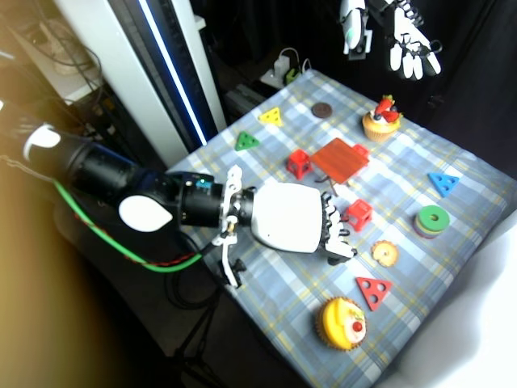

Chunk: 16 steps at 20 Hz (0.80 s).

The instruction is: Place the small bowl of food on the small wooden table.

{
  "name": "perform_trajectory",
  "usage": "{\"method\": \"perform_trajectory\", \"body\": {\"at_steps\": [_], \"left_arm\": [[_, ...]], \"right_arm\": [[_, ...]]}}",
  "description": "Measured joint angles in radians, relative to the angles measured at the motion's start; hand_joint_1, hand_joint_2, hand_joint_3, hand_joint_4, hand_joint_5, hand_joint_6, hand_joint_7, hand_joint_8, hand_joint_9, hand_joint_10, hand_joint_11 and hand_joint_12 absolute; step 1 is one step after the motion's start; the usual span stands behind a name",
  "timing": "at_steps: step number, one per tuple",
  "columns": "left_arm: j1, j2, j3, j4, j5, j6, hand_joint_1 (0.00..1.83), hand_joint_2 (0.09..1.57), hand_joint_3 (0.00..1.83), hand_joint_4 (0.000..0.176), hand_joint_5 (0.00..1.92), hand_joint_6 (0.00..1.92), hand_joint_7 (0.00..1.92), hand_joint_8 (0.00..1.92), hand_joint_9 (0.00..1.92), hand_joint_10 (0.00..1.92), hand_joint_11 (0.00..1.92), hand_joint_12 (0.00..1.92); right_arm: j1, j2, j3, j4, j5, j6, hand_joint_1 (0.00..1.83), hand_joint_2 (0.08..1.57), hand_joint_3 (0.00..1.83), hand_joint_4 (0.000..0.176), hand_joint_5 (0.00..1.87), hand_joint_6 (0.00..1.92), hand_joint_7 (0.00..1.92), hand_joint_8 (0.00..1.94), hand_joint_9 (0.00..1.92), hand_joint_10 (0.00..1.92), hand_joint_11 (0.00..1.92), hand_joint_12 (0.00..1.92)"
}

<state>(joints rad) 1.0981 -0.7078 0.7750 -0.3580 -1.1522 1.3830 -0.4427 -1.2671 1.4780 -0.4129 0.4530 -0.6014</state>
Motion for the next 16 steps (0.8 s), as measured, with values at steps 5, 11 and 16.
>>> {"method": "perform_trajectory", "body": {"at_steps": [5,11,16], "left_arm": [[0.0,0.0,0.0,-0.001,0.0,0.0,0.43,1.3,0.0,0.077,0.53,0.0,0.42,0.0,0.32,0.0,0.0,0.14],[0.0,0.0,0.0,0.0,0.0,-0.002,0.43,1.3,0.0,0.085,0.53,0.0,0.43,0.0,0.33,0.0,0.0,0.07],[0.0,0.0,0.0,-0.001,-0.001,-0.003,0.46,1.3,0.0,0.066,0.55,0.0,0.47,0.0,0.36,0.0,0.0,0.13]], "right_arm": [[0.0,0.0,0.0,-0.001,0.002,0.002,1.26,1.09,0.0,0.0,1.06,0.68,1.01,1.1,0.83,1.16,0.57,1.79],[0.0,0.003,-0.01,0.0,0.002,0.001,1.29,1.05,0.0,0.0,1.1,0.59,1.17,0.91,1.11,1.21,0.96,1.66],[0.0,0.067,-0.057,-0.01,0.048,0.0,1.29,1.04,0.0,0.0,1.03,0.78,1.28,0.69,1.33,0.81,1.19,1.26]]}}
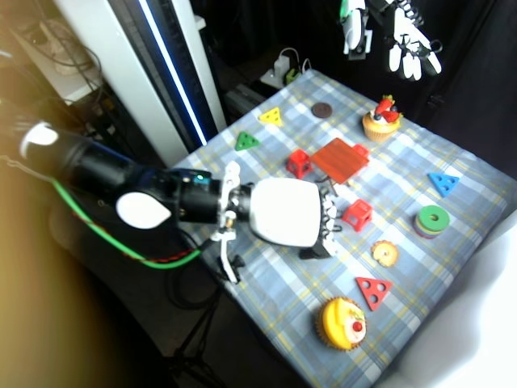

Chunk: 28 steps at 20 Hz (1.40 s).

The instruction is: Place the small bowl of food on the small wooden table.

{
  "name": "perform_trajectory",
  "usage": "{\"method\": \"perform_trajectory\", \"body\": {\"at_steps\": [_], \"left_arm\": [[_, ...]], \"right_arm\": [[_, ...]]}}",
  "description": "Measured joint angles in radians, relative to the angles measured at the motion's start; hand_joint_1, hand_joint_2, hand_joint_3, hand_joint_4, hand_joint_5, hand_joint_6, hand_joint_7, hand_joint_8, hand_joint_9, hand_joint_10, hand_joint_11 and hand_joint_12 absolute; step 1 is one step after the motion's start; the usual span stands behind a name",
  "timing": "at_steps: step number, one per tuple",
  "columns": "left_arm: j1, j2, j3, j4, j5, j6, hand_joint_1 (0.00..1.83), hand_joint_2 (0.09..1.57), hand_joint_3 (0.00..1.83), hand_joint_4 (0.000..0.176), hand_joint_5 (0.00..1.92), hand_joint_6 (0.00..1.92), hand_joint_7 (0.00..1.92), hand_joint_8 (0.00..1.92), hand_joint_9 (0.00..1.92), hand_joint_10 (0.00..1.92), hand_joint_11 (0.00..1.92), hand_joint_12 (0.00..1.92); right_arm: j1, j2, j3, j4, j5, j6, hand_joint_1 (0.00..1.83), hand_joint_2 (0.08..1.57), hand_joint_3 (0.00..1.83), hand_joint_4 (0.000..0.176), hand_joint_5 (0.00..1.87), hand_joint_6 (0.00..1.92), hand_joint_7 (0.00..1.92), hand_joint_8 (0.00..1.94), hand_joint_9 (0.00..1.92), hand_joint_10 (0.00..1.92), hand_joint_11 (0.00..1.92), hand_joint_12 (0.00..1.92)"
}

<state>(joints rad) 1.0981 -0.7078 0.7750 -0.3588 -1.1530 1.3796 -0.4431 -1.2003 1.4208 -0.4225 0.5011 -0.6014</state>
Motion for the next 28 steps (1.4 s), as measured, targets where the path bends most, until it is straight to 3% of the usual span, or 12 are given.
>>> {"method": "perform_trajectory", "body": {"at_steps": [3,9,11,15,17,19,21,23,24,25,26,28], "left_arm": [[0.0,0.0,0.0,0.001,0.0,0.0,0.43,1.31,0.0,0.07,0.54,0.0,0.45,0.0,0.34,0.0,0.0,0.13],[0.0,-0.001,0.0,-0.003,0.001,0.0,0.45,1.31,0.0,0.057,0.55,0.0,0.46,0.0,0.35,0.0,0.0,0.06],[0.0,-0.001,0.0,0.0,0.001,0.0,0.43,1.31,0.0,0.055,0.54,0.0,0.46,0.0,0.35,0.0,0.0,0.07],[0.0,-0.001,0.004,-0.002,0.003,0.0,0.43,1.32,0.0,0.057,0.53,0.0,0.43,0.0,0.33,0.0,0.0,0.04],[-0.008,-0.008,0.011,0.0,0.006,0.0,0.4,1.32,0.0,0.057,0.54,0.0,0.43,0.0,0.34,0.0,0.0,0.02],[-0.01,-0.013,0.011,0.004,0.016,-0.001,0.42,1.32,0.0,0.051,0.55,0.0,0.45,0.0,0.36,0.01,0.0,0.03],[-0.01,-0.013,0.011,0.001,0.016,-0.001,0.38,1.32,0.0,0.059,0.54,0.0,0.45,0.0,0.36,0.0,0.01,0.04],[-0.011,-0.013,0.014,0.0,0.018,-0.001,0.45,1.32,0.0,0.054,0.54,0.0,0.44,0.0,0.33,0.0,0.01,0.03],[-0.011,-0.013,0.014,0.0,0.016,-0.001,0.4,1.33,0.01,0.055,0.52,0.0,0.41,0.0,0.32,0.0,0.02,0.04],[-0.011,-0.013,0.014,0.0,0.018,-0.001,0.38,1.33,0.01,0.055,0.52,0.0,0.41,0.0,0.31,0.0,0.02,0.04],[-0.011,-0.013,0.014,0.0,0.018,-0.001,0.34,1.35,0.01,0.062,0.48,0.0,0.38,0.0,0.28,0.0,0.01,0.04],[-0.013,-0.013,0.014,0.001,0.018,-0.001,0.34,1.34,0.0,0.057,0.49,0.0,0.38,0.0,0.28,0.0,0.0,0.05]], "right_arm": [[0.004,0.03,-0.021,0.001,0.041,-0.001,1.3,1.03,0.0,0.0,1.07,0.72,1.29,0.66,1.4,0.67,1.23,1.17],[0.106,0.054,-0.088,-0.126,0.086,0.0,1.3,1.0,0.0,0.0,1.26,0.35,1.29,0.67,1.26,0.87,1.08,1.38],[0.12,0.056,-0.119,-0.173,0.098,0.002,1.29,1.01,0.0,0.0,1.19,0.53,1.3,0.61,1.33,0.74,1.19,1.26],[0.136,0.061,-0.125,-0.216,0.14,0.047,1.27,1.02,0.0,0.0,1.18,0.59,1.27,0.59,1.18,0.45,0.77,1.17],[0.146,0.06,-0.129,-0.22,0.156,0.048,1.28,1.02,0.0,0.0,1.12,0.71,1.34,0.42,1.34,0.36,1.04,1.1],[0.153,0.047,-0.134,-0.233,0.18,0.048,1.27,1.02,0.0,0.0,1.22,0.67,1.21,0.51,1.07,0.18,0.4,1.31],[0.156,0.031,-0.135,-0.246,0.182,0.048,1.2,1.01,0.0,0.0,1.23,0.57,1.08,0.13,0.87,0.05,0.1,1.08],[0.16,0.013,-0.135,-0.253,0.185,0.048,1.27,1.01,0.0,0.0,1.12,0.78,1.37,0.27,1.33,0.22,0.82,1.25],[0.16,0.004,-0.134,-0.251,0.192,0.048,1.29,0.99,0.0,0.0,1.15,0.64,1.44,0.28,1.46,0.34,1.03,1.26],[0.16,-0.001,-0.134,-0.254,0.193,0.05,1.29,0.99,0.0,0.0,1.17,0.6,1.44,0.29,1.43,0.35,0.87,1.29],[0.16,-0.006,-0.134,-0.261,0.188,0.049,1.29,0.99,0.0,0.0,1.18,0.55,1.44,0.32,1.44,0.49,1.05,1.4],[0.16,-0.018,-0.124,-0.262,0.187,0.049,1.2,1.01,0.0,0.0,1.2,0.63,1.07,0.27,0.99,0.38,0.48,1.37]]}}
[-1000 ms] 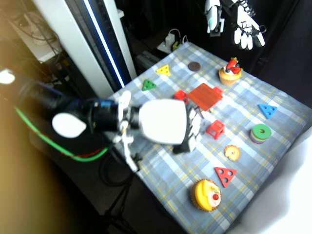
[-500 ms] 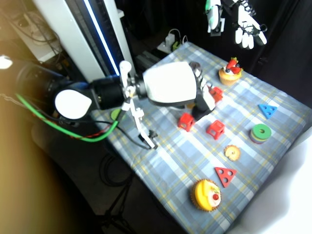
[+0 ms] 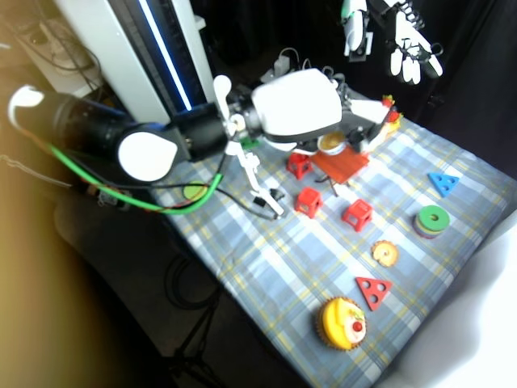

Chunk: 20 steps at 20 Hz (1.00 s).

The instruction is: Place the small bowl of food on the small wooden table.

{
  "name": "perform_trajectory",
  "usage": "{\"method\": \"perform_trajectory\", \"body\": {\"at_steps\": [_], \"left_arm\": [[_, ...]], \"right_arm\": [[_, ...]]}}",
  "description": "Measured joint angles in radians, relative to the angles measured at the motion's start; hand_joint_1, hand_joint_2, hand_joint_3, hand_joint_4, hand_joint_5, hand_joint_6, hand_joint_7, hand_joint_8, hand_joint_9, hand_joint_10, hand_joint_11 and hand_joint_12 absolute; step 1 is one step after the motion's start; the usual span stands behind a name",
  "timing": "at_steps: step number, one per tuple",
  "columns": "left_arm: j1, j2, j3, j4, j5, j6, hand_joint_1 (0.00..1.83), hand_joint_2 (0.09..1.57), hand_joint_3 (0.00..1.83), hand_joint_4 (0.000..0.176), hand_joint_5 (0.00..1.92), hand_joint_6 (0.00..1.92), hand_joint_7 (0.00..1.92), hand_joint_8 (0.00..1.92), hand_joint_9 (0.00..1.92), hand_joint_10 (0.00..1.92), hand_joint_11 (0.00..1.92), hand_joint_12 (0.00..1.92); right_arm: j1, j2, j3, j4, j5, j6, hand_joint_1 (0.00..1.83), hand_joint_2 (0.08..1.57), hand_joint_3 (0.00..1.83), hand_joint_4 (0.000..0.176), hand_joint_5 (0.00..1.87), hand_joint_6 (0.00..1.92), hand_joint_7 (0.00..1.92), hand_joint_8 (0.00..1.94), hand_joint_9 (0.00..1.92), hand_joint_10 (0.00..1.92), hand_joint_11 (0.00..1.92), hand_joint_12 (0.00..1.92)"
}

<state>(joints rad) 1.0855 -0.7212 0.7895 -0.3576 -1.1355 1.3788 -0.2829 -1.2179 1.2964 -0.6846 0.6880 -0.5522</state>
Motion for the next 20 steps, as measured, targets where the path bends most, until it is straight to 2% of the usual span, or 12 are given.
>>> {"method": "perform_trajectory", "body": {"at_steps": [1,2,3,4,5,6,9,10,12,13,15,20], "left_arm": [[0.0,0.0,0.0,0.001,0.0,0.0,0.37,1.34,0.0,0.07,0.47,0.0,0.39,0.0,0.28,0.0,0.0,0.03],[0.0,0.0,0.0,-0.001,0.0,0.0,0.42,1.33,0.0,0.09,0.45,0.0,0.37,0.0,0.26,0.0,0.0,0.01],[0.0,0.0,0.0,-0.002,0.0,0.0,0.45,1.33,0.0,0.088,0.45,0.0,0.37,0.0,0.27,0.0,0.0,0.0],[0.0,0.0,0.0,-0.001,0.0,0.0,0.45,1.32,0.0,0.088,0.46,0.0,0.37,0.0,0.27,0.01,0.01,0.0],[0.0,0.0,0.0,-0.001,0.0,-0.001,0.41,1.33,0.0,0.098,0.46,0.0,0.38,0.0,0.28,0.01,0.01,0.0],[0.0,0.0,0.0,-0.001,0.0,-0.001,0.46,1.32,0.0,0.099,0.45,0.0,0.38,0.0,0.29,0.01,0.02,0.01],[0.0,0.0,0.0,-0.001,0.0,-0.005,0.44,1.33,0.0,0.113,0.42,0.0,0.4,0.0,0.3,0.0,0.01,0.01],[0.0,0.0,0.0,0.0,0.0,-0.005,0.43,1.33,0.0,0.119,0.41,0.0,0.39,0.0,0.29,0.0,0.0,0.0],[-0.001,0.0,0.0,-0.001,0.0,-0.006,0.47,1.33,0.0,0.116,0.4,0.0,0.39,0.0,0.29,0.0,0.0,0.0],[-0.006,0.0,0.0,-0.001,0.002,-0.006,0.48,1.32,0.0,0.116,0.4,0.0,0.39,0.0,0.29,0.0,0.0,0.0],[-0.008,0.0,0.0,0.0,-0.001,-0.007,0.45,1.33,0.0,0.112,0.41,0.0,0.38,0.0,0.28,0.0,0.0,0.0],[-0.008,0.0,0.0,0.001,0.0,-0.007,0.47,1.32,0.0,0.117,0.4,0.01,0.38,0.01,0.28,0.01,0.0,0.0]], "right_arm": [[0.0,-0.001,0.002,0.0,-0.004,0.0,1.19,1.01,0.0,0.0,1.21,0.61,1.05,0.12,0.95,0.28,0.36,1.32],[0.0,-0.003,0.003,-0.001,-0.011,0.0,1.19,1.01,0.0,0.0,1.23,0.57,1.15,0.09,1.05,0.35,0.51,1.39],[0.0,-0.006,0.005,0.0,-0.014,0.0,1.18,1.01,0.0,0.0,1.23,0.57,1.24,0.09,1.11,0.47,0.59,1.41],[0.0,-0.006,0.005,-0.001,-0.016,0.0,1.19,1.01,0.0,0.0,1.22,0.59,1.18,0.05,0.99,0.44,0.39,1.41],[0.0,-0.009,0.006,-0.002,-0.019,0.0,1.25,1.02,0.01,0.0,1.22,0.69,1.17,0.47,1.02,0.51,0.43,1.43],[0.0,-0.011,0.01,-0.004,-0.02,0.0,1.26,1.04,0.0,0.0,1.18,0.79,1.13,0.6,1.05,0.55,0.54,1.41],[0.0,-0.02,0.016,-0.001,-0.031,0.0,1.27,1.05,0.0,0.0,1.17,0.82,1.1,0.63,0.93,0.36,0.41,1.35],[0.0,-0.022,0.016,-0.007,-0.032,0.0,1.25,1.05,0.0,0.0,1.11,0.78,1.16,0.69,1.06,0.41,0.57,1.42],[0.0,-0.023,0.016,-0.008,-0.032,0.0,1.13,1.05,0.0,0.0,1.11,0.76,1.08,0.16,1.02,0.24,0.57,1.23],[0.0,-0.023,0.016,-0.008,-0.033,0.0,1.11,0.98,0.0,0.0,0.96,0.33,1.03,0.06,0.96,0.14,0.51,1.17],[0.0,-0.023,0.016,-0.009,-0.035,0.0,1.07,0.97,0.0,0.0,0.91,0.05,0.83,0.0,0.87,0.03,0.55,1.01],[0.0,-0.023,0.016,-0.011,-0.035,0.0,1.05,0.97,0.0,0.0,0.84,0.0,0.65,0.0,0.83,0.0,0.68,0.93]]}}
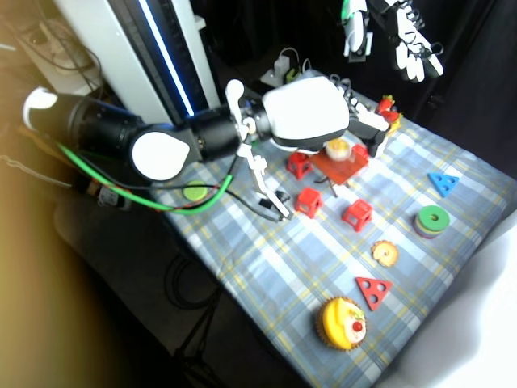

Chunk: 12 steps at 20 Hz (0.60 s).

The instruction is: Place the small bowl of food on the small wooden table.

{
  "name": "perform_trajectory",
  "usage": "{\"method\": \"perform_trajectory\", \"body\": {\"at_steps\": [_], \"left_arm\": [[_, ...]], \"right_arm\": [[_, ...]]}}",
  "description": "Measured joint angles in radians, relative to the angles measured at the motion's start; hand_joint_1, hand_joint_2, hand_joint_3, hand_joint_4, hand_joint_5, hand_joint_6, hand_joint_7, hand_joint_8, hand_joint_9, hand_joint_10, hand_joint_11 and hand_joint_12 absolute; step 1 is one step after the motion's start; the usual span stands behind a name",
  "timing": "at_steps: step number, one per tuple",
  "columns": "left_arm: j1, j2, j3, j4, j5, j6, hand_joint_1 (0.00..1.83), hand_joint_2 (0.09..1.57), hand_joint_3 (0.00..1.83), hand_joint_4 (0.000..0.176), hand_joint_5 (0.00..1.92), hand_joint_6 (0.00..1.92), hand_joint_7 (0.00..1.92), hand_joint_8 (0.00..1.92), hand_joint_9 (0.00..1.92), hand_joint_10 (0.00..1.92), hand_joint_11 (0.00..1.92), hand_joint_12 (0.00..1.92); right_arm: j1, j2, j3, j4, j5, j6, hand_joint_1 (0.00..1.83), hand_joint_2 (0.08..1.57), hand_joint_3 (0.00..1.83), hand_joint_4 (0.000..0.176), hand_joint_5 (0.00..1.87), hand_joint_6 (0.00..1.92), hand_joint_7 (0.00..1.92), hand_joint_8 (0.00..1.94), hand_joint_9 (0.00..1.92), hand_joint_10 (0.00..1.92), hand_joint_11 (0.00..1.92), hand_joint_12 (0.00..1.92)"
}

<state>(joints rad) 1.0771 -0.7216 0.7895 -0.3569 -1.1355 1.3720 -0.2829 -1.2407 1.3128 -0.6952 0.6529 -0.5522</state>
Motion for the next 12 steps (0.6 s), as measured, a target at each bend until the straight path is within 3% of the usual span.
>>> {"method": "perform_trajectory", "body": {"at_steps": [2,3,4,7,8,9,10,11,12], "left_arm": [[0.0,0.0,0.0,0.0,0.0,0.0,0.46,1.32,0.0,0.115,0.41,0.0,0.38,0.0,0.28,0.0,0.0,0.0],[0.0,0.0,0.0,0.0,0.0,0.0,0.46,1.32,0.0,0.113,0.42,0.01,0.39,0.01,0.28,0.0,0.0,0.0],[0.0,0.0,0.0,0.0,0.0,0.0,0.46,1.32,0.0,0.121,0.41,0.01,0.39,0.0,0.28,0.01,0.0,0.0],[0.0,0.0,0.0,0.0,0.0,0.0,0.48,1.32,0.0,0.105,0.43,0.01,0.39,0.0,0.29,0.0,0.02,0.01],[0.0,0.0,0.0,0.0,0.0,-0.001,0.47,1.32,0.0,0.088,0.45,0.01,0.38,0.0,0.27,0.0,0.01,0.0],[0.0,0.0,0.0,0.0,0.0,-0.001,0.44,1.32,0.0,0.091,0.45,0.01,0.38,0.0,0.27,0.0,0.01,0.0],[0.0,0.0,0.0,0.0,-0.001,-0.001,0.41,1.32,0.0,0.113,0.42,0.0,0.38,0.0,0.28,0.0,0.02,0.01],[-0.001,0.0,0.0,-0.003,-0.002,-0.001,0.42,1.32,0.0,0.115,0.42,0.0,0.39,0.0,0.29,0.01,0.02,0.01],[-0.001,0.002,0.0,-0.005,-0.004,-0.001,0.45,1.31,0.0,0.098,0.44,0.01,0.4,0.0,0.3,0.01,0.04,0.02]], "right_arm": [[0.0,0.0,0.0,0.0,0.0,0.0,1.06,0.98,0.0,0.0,0.84,0.0,0.65,0.0,0.83,0.0,0.67,0.93],[0.0,0.0,0.0,0.0,0.0,0.0,1.05,0.97,0.0,0.0,0.84,0.0,0.65,0.0,0.8,0.0,0.55,0.97],[0.0,0.0,0.0,-0.001,-0.001,0.0,1.06,0.97,0.0,0.0,0.85,0.0,0.66,0.01,0.79,0.0,0.52,0.97],[0.0,0.002,0.0,0.0,-0.001,0.0,1.04,0.96,0.0,0.0,0.85,0.0,0.74,0.01,0.82,0.01,0.48,1.04],[0.0,0.008,0.0,0.005,0.001,0.0,1.02,0.96,0.0,0.0,0.84,0.0,0.75,0.0,0.83,0.01,0.49,1.0],[0.0,0.02,-0.003,0.016,0.003,0.002,1.0,0.97,0.0,0.0,0.82,0.0,0.69,0.0,0.75,0.0,0.44,0.96],[0.0,0.042,-0.005,0.034,0.015,0.003,0.91,0.97,0.0,0.0,0.78,0.0,0.6,0.0,0.67,0.0,0.42,0.91],[0.0,0.067,-0.009,0.058,0.032,0.003,0.84,0.98,0.0,0.0,0.73,0.0,0.53,0.0,0.59,0.0,0.35,0.86],[0.0,0.087,-0.013,0.082,0.044,0.002,0.8,1.0,0.01,0.0,0.7,0.0,0.51,0.0,0.56,0.0,0.32,0.84]]}}
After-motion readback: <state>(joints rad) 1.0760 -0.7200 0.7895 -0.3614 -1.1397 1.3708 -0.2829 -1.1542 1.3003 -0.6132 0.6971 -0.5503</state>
